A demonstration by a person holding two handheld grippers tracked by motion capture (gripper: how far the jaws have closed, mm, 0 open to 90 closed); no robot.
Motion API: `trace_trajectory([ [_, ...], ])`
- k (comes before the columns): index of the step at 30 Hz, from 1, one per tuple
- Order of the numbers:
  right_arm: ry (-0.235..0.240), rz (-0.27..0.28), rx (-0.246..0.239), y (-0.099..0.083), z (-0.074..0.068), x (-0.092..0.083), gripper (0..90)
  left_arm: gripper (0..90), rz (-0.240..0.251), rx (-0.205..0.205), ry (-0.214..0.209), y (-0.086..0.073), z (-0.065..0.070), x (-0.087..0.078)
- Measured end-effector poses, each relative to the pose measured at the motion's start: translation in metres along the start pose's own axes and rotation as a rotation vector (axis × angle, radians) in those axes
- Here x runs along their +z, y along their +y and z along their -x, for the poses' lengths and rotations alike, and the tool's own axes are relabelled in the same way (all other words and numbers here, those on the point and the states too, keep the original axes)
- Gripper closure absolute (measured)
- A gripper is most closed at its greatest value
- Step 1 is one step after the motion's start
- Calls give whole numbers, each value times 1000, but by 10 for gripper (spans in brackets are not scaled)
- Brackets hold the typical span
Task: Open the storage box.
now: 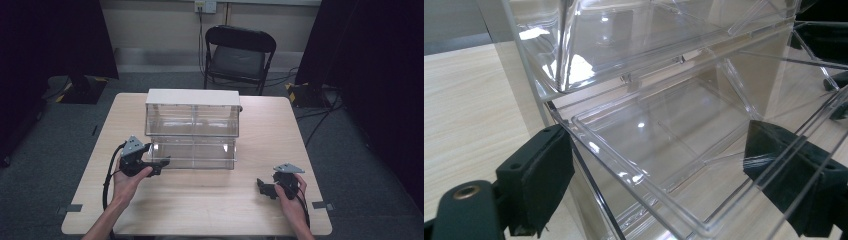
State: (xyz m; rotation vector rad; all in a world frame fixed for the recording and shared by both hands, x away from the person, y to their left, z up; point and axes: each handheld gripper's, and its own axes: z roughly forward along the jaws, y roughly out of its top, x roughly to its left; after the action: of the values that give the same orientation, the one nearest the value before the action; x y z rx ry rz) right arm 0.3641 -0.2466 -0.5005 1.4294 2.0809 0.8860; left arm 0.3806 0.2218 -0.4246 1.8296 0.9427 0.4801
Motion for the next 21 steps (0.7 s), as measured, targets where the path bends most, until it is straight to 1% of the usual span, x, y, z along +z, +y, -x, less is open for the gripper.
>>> trace_trajectory([
  [3,0,0,0,0,0,0,80,129,-2,-5,3,0,0,0],
  [7,0,0,0,0,0,0,80,128,-2,2,8,0,0,-1],
  [10,0,0,0,0,0,0,80,130,2,-10,16,0,0,-2],
  [12,0,0,0,0,0,0,80,153,6,-15,23,1,-1,-2],
  [17,0,0,0,0,0,0,80,152,15,-16,27,2,-2,-4],
  [18,0,0,0,0,0,0,80,153,18,-24,24,3,-2,-4],
  [21,0,0,0,0,0,0,80,155,25,-28,13,5,-3,-5],
])
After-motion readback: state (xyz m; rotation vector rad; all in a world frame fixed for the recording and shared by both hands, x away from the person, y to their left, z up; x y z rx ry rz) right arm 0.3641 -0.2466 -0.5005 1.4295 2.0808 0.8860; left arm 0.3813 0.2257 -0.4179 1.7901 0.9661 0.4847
